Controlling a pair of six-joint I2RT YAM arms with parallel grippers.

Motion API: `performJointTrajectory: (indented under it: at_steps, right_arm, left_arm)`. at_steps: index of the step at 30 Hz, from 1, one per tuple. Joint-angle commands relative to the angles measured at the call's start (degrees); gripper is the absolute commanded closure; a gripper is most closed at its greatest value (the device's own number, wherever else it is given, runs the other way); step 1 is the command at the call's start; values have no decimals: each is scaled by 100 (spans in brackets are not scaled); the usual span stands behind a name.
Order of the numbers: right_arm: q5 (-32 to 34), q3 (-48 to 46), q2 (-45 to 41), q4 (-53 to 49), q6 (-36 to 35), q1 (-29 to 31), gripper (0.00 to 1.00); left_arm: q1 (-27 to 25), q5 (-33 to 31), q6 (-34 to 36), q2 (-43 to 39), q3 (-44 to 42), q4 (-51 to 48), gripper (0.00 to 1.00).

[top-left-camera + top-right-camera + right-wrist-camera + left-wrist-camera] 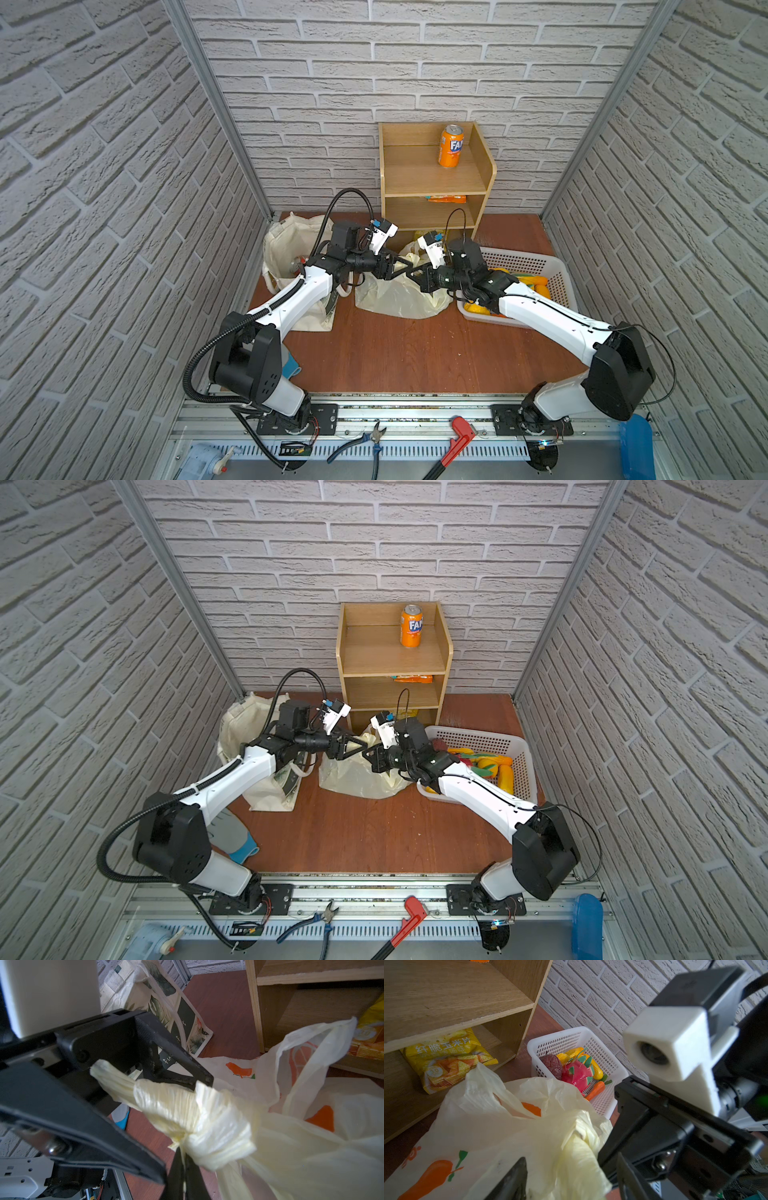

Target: Place the mixed food into the grocery bags and tie them

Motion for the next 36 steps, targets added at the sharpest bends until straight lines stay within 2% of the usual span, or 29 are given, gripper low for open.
performJointTrajectory:
  at_steps: [1,5,8,20,26,30,36]
  right_arm:
    - [12,-99,-209,158,-79,10,94]
    - [11,-125,-201,150,-87,10,95]
    - [27,-157,-238,83,-96,-6,95]
    - [350,-574,-685,-526,-72,-564,94]
    - [207,-596,-611,-438,-18,-605,94]
    - [94,-600,-594,-357,-8,-605,95]
    - [64,-669,-593,-321,-17,-605,95]
  left_arm:
    - [-46,6,15,104,180,282,41]
    - [-44,62,-19,157,187,423,71]
    - [-49,40,-72,175,199,526,100]
    - [-30,-547,-708,-587,-621,2066,100]
    - [-58,-557,-841,-633,-684,2172,100]
    - [-130,-485,-849,-521,-591,2102,85]
    - [-237,-447,-791,-314,-480,1949,73]
